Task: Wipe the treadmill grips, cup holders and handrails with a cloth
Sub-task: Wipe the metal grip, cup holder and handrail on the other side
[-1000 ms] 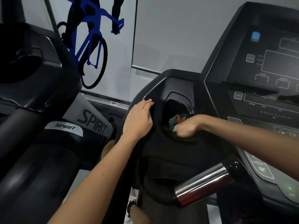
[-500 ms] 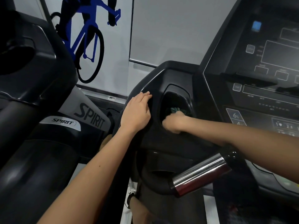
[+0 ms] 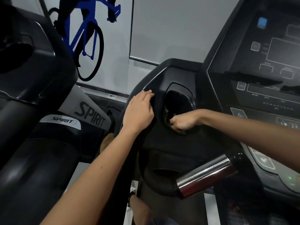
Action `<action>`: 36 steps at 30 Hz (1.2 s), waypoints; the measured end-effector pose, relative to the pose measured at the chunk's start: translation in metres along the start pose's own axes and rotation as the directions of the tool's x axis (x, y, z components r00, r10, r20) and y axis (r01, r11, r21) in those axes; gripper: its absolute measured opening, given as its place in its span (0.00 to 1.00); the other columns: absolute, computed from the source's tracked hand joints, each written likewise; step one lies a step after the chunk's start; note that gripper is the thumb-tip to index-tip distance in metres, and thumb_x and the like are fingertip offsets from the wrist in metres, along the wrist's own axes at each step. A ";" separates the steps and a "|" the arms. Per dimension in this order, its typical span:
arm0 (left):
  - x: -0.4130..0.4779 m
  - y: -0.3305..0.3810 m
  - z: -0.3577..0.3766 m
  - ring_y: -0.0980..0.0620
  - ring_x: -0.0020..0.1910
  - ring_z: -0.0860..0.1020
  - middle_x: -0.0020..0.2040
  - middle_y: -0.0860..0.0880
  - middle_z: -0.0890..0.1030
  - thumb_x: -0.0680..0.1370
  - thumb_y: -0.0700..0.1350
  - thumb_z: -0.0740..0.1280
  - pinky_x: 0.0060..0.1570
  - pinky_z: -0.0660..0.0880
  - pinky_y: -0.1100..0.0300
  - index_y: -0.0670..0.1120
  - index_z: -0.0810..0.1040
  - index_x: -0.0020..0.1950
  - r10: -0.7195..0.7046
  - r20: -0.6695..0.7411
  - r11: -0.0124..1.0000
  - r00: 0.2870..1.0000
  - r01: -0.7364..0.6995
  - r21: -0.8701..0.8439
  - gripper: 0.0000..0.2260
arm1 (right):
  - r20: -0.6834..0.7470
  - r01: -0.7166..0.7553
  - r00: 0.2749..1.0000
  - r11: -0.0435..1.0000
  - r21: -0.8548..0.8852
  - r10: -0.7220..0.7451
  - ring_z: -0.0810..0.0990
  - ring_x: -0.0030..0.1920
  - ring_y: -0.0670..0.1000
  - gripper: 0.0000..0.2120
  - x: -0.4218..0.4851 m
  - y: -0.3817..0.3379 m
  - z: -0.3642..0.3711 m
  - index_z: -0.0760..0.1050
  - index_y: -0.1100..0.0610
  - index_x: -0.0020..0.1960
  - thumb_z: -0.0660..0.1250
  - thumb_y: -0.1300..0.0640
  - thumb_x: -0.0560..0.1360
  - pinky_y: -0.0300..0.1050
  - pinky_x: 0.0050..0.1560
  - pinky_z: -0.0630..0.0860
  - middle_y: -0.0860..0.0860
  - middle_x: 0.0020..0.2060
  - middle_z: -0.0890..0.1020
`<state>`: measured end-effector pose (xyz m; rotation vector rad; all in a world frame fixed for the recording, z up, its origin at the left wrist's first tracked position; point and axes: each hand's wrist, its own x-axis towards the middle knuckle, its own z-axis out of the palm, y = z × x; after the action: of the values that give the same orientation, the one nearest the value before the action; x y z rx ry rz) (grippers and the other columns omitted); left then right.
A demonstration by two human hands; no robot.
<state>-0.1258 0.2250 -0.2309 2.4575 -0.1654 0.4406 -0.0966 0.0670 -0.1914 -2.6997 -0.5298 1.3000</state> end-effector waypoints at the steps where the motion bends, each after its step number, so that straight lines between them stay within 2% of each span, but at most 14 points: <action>1: 0.000 0.000 0.000 0.52 0.72 0.62 0.71 0.50 0.68 0.78 0.37 0.56 0.71 0.56 0.58 0.44 0.68 0.70 0.001 -0.001 1.000 1.000 -0.001 0.001 0.20 | 0.008 -0.014 1.000 0.998 -0.061 0.015 0.77 0.52 0.57 0.14 0.004 -0.001 0.001 0.72 0.69 0.60 0.55 0.64 0.78 0.45 0.50 0.74 0.61 0.55 0.78; 2: 0.000 0.000 0.001 0.52 0.72 0.62 0.71 0.50 0.68 0.78 0.37 0.56 0.72 0.56 0.58 0.44 0.69 0.69 0.003 -0.002 1.000 1.000 -0.003 0.002 0.20 | 0.000 -0.036 0.999 0.991 -0.129 0.036 0.76 0.56 0.59 0.15 0.008 -0.002 0.002 0.70 0.68 0.62 0.55 0.63 0.79 0.47 0.55 0.72 0.61 0.59 0.76; 5: 0.001 -0.001 0.002 0.51 0.72 0.62 0.71 0.50 0.68 0.78 0.37 0.56 0.72 0.56 0.57 0.44 0.69 0.69 0.005 -0.006 1.000 1.000 -0.005 0.001 0.20 | -0.050 -0.070 0.997 0.922 -0.381 0.055 0.75 0.58 0.62 0.16 0.020 -0.004 0.007 0.70 0.68 0.63 0.56 0.60 0.79 0.48 0.54 0.71 0.63 0.62 0.74; 9: 0.000 -0.003 0.002 0.52 0.73 0.60 0.72 0.50 0.66 0.78 0.38 0.55 0.73 0.56 0.55 0.45 0.68 0.70 0.001 0.018 1.000 1.000 -0.001 0.001 0.20 | -0.141 -0.141 0.988 0.717 -0.683 0.060 0.72 0.63 0.61 0.17 0.021 -0.019 0.010 0.69 0.62 0.66 0.59 0.63 0.78 0.54 0.57 0.72 0.59 0.65 0.71; 12: 0.000 -0.003 0.002 0.53 0.74 0.58 0.74 0.51 0.64 0.79 0.38 0.54 0.73 0.54 0.55 0.46 0.66 0.71 -0.010 0.050 1.000 0.999 0.010 -0.004 0.20 | -0.170 -0.174 0.983 0.650 -0.740 0.070 0.74 0.63 0.60 0.17 0.018 -0.030 0.007 0.69 0.63 0.66 0.58 0.65 0.77 0.49 0.54 0.73 0.59 0.65 0.72; 14: 0.000 -0.003 0.002 0.53 0.74 0.57 0.74 0.51 0.64 0.79 0.38 0.54 0.73 0.53 0.56 0.46 0.66 0.72 -0.015 0.056 1.000 0.998 0.016 -0.006 0.20 | -0.134 -0.138 0.989 0.682 -0.719 0.059 0.75 0.61 0.59 0.16 0.017 -0.032 0.000 0.71 0.63 0.65 0.56 0.63 0.78 0.45 0.50 0.71 0.59 0.63 0.74; 17: -0.001 -0.003 0.001 0.53 0.74 0.57 0.74 0.51 0.65 0.79 0.38 0.54 0.73 0.53 0.56 0.46 0.66 0.71 -0.021 0.054 1.000 0.998 0.022 -0.014 0.20 | -0.021 -0.043 0.999 0.905 -0.424 0.038 0.76 0.56 0.59 0.15 0.012 -0.031 -0.012 0.74 0.67 0.59 0.55 0.63 0.78 0.43 0.49 0.69 0.61 0.58 0.77; 20: 0.000 -0.004 0.001 0.53 0.74 0.58 0.73 0.51 0.65 0.79 0.38 0.55 0.73 0.53 0.56 0.46 0.67 0.71 -0.025 0.038 0.999 0.999 0.026 -0.033 0.20 | -0.072 0.046 0.996 0.998 0.047 -0.043 0.71 0.34 0.55 0.14 0.004 -0.017 -0.015 0.75 0.63 0.36 0.53 0.70 0.74 0.44 0.35 0.67 0.57 0.33 0.78; 23: 0.001 -0.003 0.003 0.55 0.74 0.58 0.73 0.53 0.66 0.79 0.38 0.55 0.74 0.53 0.56 0.46 0.68 0.70 -0.049 0.031 0.996 0.998 0.051 -0.067 0.19 | -0.256 0.088 0.963 0.792 0.604 0.088 0.72 0.30 0.49 0.17 -0.004 -0.004 0.000 0.73 0.57 0.32 0.54 0.65 0.76 0.39 0.29 0.69 0.51 0.25 0.76; 26: 0.003 -0.004 0.002 0.56 0.74 0.58 0.72 0.53 0.67 0.79 0.37 0.56 0.74 0.53 0.56 0.47 0.69 0.70 -0.084 0.043 0.985 0.996 0.089 -0.149 0.20 | -0.343 0.253 0.936 0.528 0.811 0.079 0.76 0.38 0.48 0.12 0.003 -0.013 0.018 0.75 0.58 0.44 0.55 0.58 0.80 0.38 0.39 0.73 0.52 0.37 0.78; 29: 0.004 -0.002 -0.002 0.56 0.74 0.59 0.72 0.53 0.68 0.79 0.37 0.55 0.73 0.53 0.57 0.46 0.70 0.69 -0.108 0.056 0.966 0.993 0.118 -0.229 0.18 | -0.559 0.388 0.828 0.666 0.636 0.051 0.73 0.58 0.48 0.15 0.012 -0.016 0.023 0.67 0.61 0.65 0.57 0.55 0.80 0.39 0.61 0.68 0.53 0.57 0.74; 31: 0.002 0.001 -0.006 0.55 0.72 0.62 0.70 0.51 0.71 0.81 0.41 0.54 0.71 0.56 0.61 0.45 0.71 0.68 -0.152 0.036 0.939 0.988 0.156 -0.305 0.16 | -0.631 0.399 0.775 0.803 0.442 -0.038 0.64 0.68 0.49 0.23 0.010 -0.012 0.023 0.60 0.60 0.71 0.60 0.54 0.79 0.36 0.68 0.58 0.54 0.68 0.64; 33: 0.001 0.001 -0.009 0.55 0.68 0.68 0.66 0.50 0.74 0.82 0.44 0.54 0.63 0.61 0.67 0.45 0.73 0.66 -0.226 0.003 0.887 0.974 0.207 -0.414 0.15 | -0.631 0.396 0.759 0.884 0.248 -0.163 0.57 0.72 0.50 0.28 -0.001 -0.007 0.023 0.57 0.57 0.74 0.63 0.54 0.77 0.29 0.66 0.49 0.55 0.69 0.56; 36: 0.000 -0.002 -0.013 0.54 0.64 0.72 0.63 0.49 0.76 0.82 0.44 0.54 0.62 0.65 0.65 0.44 0.75 0.64 -0.287 -0.008 0.790 0.958 0.232 -0.568 0.15 | -0.560 0.454 0.734 0.891 -0.018 -0.385 0.68 0.64 0.50 0.23 -0.023 0.000 0.025 0.69 0.59 0.68 0.68 0.57 0.74 0.30 0.65 0.57 0.52 0.58 0.64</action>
<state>-0.1289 0.2345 -0.2220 1.8328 0.0799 0.3248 -0.1294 0.0573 -0.1901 -2.4655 -0.8783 0.3867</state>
